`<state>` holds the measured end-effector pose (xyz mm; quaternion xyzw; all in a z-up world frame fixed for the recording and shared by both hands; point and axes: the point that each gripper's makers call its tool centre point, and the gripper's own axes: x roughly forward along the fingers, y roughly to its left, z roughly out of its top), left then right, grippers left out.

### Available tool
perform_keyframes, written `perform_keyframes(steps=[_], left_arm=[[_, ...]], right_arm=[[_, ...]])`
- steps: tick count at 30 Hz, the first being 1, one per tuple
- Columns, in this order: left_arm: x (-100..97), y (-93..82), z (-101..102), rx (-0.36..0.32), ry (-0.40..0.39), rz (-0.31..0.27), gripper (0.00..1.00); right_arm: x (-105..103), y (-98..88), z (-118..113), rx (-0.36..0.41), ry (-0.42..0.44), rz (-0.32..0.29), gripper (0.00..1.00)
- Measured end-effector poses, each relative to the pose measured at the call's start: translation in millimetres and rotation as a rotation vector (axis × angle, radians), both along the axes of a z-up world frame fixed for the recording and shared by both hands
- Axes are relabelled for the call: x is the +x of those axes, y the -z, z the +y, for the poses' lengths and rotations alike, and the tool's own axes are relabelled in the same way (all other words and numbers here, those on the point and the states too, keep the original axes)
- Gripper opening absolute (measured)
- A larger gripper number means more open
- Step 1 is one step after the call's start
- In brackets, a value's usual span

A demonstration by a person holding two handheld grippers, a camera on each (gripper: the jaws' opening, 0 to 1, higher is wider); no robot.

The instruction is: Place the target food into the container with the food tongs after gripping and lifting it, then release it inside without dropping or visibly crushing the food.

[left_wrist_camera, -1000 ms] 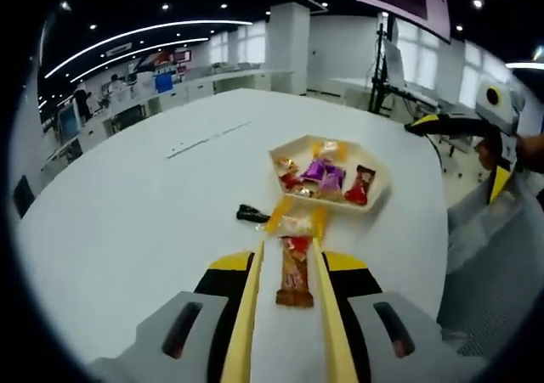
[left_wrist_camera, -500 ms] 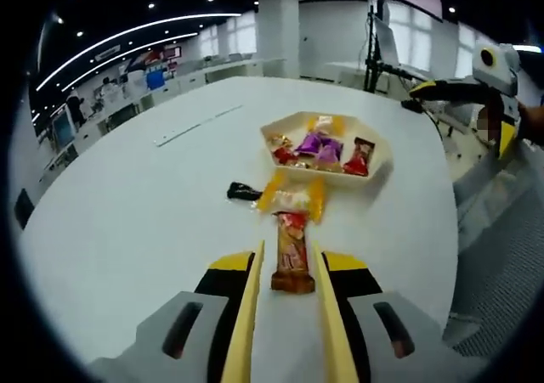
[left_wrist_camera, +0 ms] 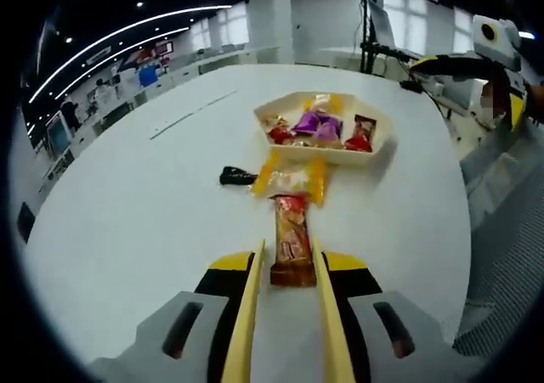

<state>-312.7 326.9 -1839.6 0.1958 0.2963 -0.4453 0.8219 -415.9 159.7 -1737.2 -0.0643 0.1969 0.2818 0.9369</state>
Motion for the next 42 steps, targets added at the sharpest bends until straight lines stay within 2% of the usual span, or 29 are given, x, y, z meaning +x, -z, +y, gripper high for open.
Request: perform_keyframes(steps=[4, 7, 13, 15, 16, 17, 18, 19, 21, 23, 24, 28, 32, 40, 42], left_arm=[[-2.0, 2.7, 1.0, -0.010, -0.011, 0.029, 0.23], [-4.5, 2.3, -0.7, -0.011, -0.001, 0.012, 0.20], [-3.4, 2.0, -1.2, -0.014, -0.021, 0.036, 0.19], [-4.7, 1.3, -1.8, -0.029, -0.033, 0.069, 0.21], [-9.0, 1.0, -4.7, -0.051, -0.023, 0.118, 0.22], [-6.6, 0.4, -4.0, -0.036, -0.013, 0.107, 0.24], [-5.0, 0.4, -4.5, 0.008, 0.042, 0.056, 0.25], [-3.6, 0.9, -4.0, 0.023, 0.047, 0.040, 0.25], [-3.6, -0.8, -7.8, 0.008, 0.043, 0.046, 0.25], [0.8, 0.9, -7.2, 0.041, 0.067, 0.013, 0.25], [0.7, -0.7, -9.4, 0.016, 0.061, 0.026, 0.24], [-0.4, 1.1, -10.8, 0.015, 0.067, 0.039, 0.20], [0.9, 1.8, -8.7, -0.025, 0.011, 0.058, 0.18], [3.2, -0.4, -8.2, -0.030, -0.012, 0.070, 0.19], [2.3, -2.4, -7.5, -0.037, -0.016, 0.090, 0.19]], right_arm=[[0.9, 0.2, -1.9, 0.003, 0.008, 0.001, 1.00], [0.1, 2.8, -2.5, -0.025, 0.007, 0.003, 0.99], [-0.3, 2.1, -2.5, -0.025, 0.006, 0.000, 0.99], [0.1, 0.9, -2.9, -0.021, 0.008, -0.005, 0.99], [0.2, 1.1, -3.1, -0.022, 0.009, -0.004, 0.99], [0.5, 1.7, -3.3, -0.023, 0.010, -0.002, 0.99], [1.0, 2.9, -3.3, -0.023, 0.010, 0.004, 0.99], [1.0, 3.4, -3.3, -0.023, 0.010, 0.006, 0.99], [-0.1, 3.3, -2.8, -0.022, 0.009, 0.007, 0.99], [-0.4, 3.5, -2.8, -0.028, 0.008, 0.005, 0.99], [-0.7, 3.7, -2.5, -0.028, 0.008, 0.008, 0.99], [-0.4, 3.1, -3.0, -0.020, 0.012, 0.008, 0.99], [-0.1, 4.6, -2.2, -0.023, 0.007, 0.012, 0.99], [0.7, 3.9, -3.8, -0.018, 0.016, 0.014, 0.99], [0.6, 3.3, -4.1, -0.019, 0.018, 0.011, 0.99]])
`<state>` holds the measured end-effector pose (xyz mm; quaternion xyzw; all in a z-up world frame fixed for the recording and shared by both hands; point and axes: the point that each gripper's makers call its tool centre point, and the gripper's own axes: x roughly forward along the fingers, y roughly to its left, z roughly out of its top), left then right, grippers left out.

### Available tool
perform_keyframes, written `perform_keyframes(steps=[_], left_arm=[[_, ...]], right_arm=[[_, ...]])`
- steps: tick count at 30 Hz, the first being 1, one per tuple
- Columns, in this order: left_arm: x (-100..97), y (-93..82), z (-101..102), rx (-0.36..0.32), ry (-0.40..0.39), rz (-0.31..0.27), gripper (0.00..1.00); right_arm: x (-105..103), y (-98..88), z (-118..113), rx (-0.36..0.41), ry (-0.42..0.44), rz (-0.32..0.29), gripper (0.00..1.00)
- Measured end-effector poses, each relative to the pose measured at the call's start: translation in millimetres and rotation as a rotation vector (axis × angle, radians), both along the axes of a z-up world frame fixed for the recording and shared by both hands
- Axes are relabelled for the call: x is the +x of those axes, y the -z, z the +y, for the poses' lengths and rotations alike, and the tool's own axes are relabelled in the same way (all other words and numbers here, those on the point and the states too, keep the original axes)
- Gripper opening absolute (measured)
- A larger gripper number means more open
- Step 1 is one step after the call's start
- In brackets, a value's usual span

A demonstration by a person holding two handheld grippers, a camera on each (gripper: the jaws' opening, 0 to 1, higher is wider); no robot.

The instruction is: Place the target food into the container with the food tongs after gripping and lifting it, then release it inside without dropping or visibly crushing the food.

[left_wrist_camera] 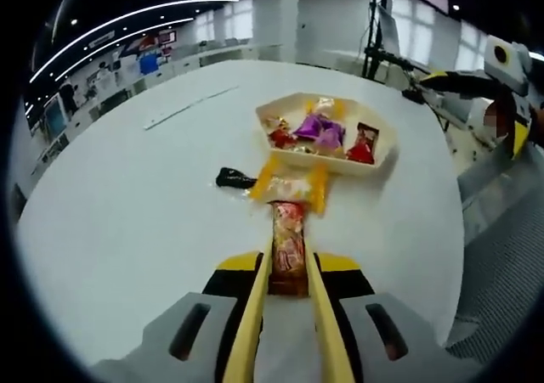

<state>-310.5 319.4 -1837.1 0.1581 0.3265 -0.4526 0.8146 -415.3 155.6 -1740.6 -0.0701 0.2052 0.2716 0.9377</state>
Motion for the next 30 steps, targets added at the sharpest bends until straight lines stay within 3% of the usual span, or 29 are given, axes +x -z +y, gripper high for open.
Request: perform_keyframes(steps=[9, 30], left_arm=[[11.2, -19.3, 10.5, -0.007, 0.001, -0.025, 0.19], [24.3, -66.0, 7.5, -0.058, 0.052, -0.050, 0.19]], right_arm=[[-0.2, -0.8, -0.9, 0.005, 0.005, -0.002, 0.99], [1.7, -4.5, -2.8, 0.021, 0.015, -0.014, 1.00]])
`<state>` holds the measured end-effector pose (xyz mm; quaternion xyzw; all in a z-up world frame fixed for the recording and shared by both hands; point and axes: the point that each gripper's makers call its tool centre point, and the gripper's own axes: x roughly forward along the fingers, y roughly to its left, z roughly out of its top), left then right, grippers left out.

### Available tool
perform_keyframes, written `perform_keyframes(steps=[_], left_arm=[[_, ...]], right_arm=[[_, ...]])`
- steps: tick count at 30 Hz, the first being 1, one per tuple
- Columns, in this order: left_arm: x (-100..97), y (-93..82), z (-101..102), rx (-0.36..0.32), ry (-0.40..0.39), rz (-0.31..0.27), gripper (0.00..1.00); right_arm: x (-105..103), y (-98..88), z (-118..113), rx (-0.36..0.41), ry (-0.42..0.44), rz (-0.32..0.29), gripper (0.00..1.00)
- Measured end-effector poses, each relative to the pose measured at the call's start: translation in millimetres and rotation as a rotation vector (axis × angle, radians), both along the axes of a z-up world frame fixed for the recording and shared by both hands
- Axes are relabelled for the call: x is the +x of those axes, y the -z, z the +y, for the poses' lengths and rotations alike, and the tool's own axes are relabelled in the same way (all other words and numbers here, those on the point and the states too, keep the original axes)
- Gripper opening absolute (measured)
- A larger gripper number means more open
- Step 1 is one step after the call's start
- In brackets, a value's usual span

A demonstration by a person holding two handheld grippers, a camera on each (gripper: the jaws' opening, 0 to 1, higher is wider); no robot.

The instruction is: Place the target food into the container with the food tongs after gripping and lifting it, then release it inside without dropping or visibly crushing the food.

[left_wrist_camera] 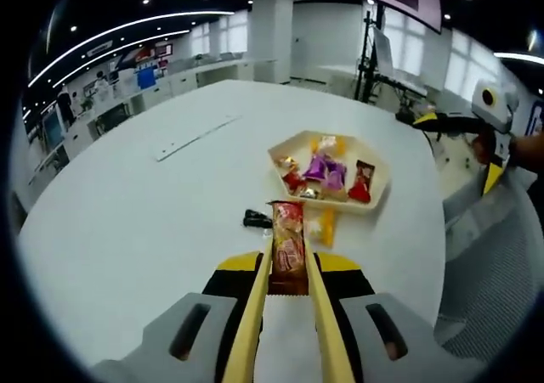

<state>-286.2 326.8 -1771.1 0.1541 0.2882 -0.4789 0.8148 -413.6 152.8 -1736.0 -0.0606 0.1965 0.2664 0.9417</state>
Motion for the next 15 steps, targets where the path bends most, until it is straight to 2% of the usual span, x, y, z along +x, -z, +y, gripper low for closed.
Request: perform_keyframes(steps=[5, 15], left_arm=[[4.4, -2.5, -2.2, 0.008, 0.011, -0.003, 0.19], [5.0, -6.9, -9.6, 0.007, 0.032, -0.005, 0.19]], right_arm=[[1.2, -6.1, -1.1, 0.016, 0.003, -0.030, 1.00], [1.2, -3.0, 0.9, 0.011, -0.006, -0.017, 1.00]])
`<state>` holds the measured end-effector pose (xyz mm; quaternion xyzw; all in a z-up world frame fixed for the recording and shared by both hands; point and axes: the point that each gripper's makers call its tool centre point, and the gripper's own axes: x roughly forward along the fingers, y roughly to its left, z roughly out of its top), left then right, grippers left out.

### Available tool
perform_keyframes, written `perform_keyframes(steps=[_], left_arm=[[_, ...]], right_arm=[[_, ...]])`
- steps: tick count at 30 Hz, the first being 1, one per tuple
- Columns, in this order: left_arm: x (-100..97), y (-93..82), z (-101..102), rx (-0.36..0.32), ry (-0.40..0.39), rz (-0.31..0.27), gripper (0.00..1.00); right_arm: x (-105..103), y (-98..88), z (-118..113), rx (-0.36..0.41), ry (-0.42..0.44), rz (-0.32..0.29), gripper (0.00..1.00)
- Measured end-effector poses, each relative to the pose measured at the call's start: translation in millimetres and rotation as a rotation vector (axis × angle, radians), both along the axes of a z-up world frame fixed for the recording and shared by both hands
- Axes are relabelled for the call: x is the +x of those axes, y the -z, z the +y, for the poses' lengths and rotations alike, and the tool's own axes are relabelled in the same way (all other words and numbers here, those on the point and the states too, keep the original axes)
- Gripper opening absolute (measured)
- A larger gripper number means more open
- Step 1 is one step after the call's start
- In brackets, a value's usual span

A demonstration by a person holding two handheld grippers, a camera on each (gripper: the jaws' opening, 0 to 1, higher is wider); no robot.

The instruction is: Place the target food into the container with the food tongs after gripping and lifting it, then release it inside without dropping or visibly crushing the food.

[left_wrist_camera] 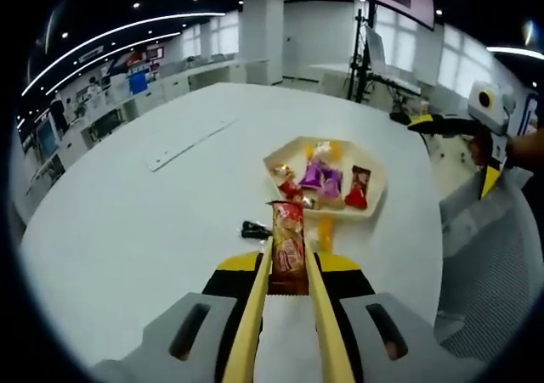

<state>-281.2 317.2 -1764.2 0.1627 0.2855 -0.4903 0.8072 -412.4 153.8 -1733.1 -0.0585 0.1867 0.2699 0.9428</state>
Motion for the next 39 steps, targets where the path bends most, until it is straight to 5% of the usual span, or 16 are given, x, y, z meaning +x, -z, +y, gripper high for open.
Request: perform_keyframes(steps=[24, 39], left_arm=[[2.3, -16.6, -33.8, -0.001, 0.073, -0.023, 0.18], [4.9, -29.9, -84.1, -0.022, 0.144, -0.046, 0.18]], right_arm=[[1.3, -0.2, -3.3, 0.013, 0.017, 0.003, 0.99], [1.7, -2.3, -7.4, 0.018, 0.038, -0.007, 0.99]])
